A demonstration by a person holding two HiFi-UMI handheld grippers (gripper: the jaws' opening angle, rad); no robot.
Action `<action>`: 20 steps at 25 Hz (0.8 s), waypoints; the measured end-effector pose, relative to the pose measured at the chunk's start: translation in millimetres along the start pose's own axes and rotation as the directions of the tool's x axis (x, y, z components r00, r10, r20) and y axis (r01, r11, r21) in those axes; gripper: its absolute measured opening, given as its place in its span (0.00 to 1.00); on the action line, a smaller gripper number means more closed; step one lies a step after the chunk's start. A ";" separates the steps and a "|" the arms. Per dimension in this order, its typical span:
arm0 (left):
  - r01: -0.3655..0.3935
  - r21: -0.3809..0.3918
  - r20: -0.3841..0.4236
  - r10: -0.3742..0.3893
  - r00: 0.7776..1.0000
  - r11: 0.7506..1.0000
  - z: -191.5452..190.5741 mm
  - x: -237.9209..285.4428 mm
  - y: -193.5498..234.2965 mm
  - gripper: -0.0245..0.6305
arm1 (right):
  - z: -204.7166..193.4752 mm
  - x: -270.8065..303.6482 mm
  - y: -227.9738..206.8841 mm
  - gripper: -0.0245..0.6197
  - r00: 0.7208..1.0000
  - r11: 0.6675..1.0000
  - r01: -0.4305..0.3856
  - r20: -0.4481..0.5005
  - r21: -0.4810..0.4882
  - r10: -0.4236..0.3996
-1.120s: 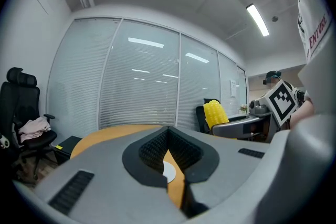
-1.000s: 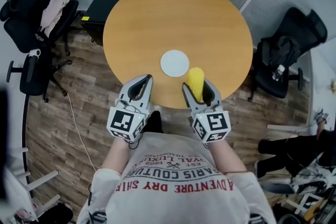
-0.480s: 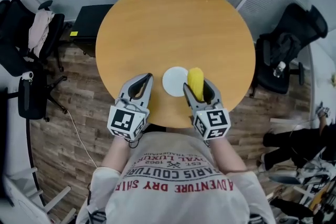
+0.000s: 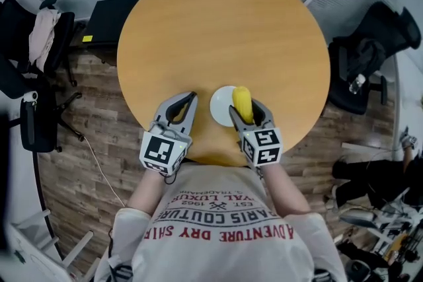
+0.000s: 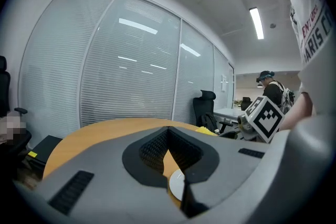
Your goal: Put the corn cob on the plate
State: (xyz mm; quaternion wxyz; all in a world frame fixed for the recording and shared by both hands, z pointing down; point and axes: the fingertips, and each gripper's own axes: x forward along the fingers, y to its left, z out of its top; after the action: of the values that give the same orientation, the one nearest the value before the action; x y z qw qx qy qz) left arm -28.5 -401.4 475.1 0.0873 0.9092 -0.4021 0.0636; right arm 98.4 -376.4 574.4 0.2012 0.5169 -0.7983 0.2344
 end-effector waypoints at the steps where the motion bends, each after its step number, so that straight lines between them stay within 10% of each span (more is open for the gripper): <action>1: 0.000 -0.002 -0.005 0.000 1.000 1.000 -3.1 2.1 2.3 0.09 | -6.6 6.6 -1.3 0.45 1.000 1.000 -0.002 -0.023 0.002 0.002; 20: -0.006 -0.082 -0.071 0.001 0.997 0.997 -34.1 21.3 24.7 0.09 | -92.6 85.9 -9.1 0.45 0.929 0.999 -0.026 -0.368 0.037 0.037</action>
State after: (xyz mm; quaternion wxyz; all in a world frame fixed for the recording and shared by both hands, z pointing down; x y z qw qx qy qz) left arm -34.2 -425.9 515.1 0.1387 0.9013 -0.4026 0.0796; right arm 81.1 -388.6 699.2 0.3353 0.4541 -0.7509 0.3429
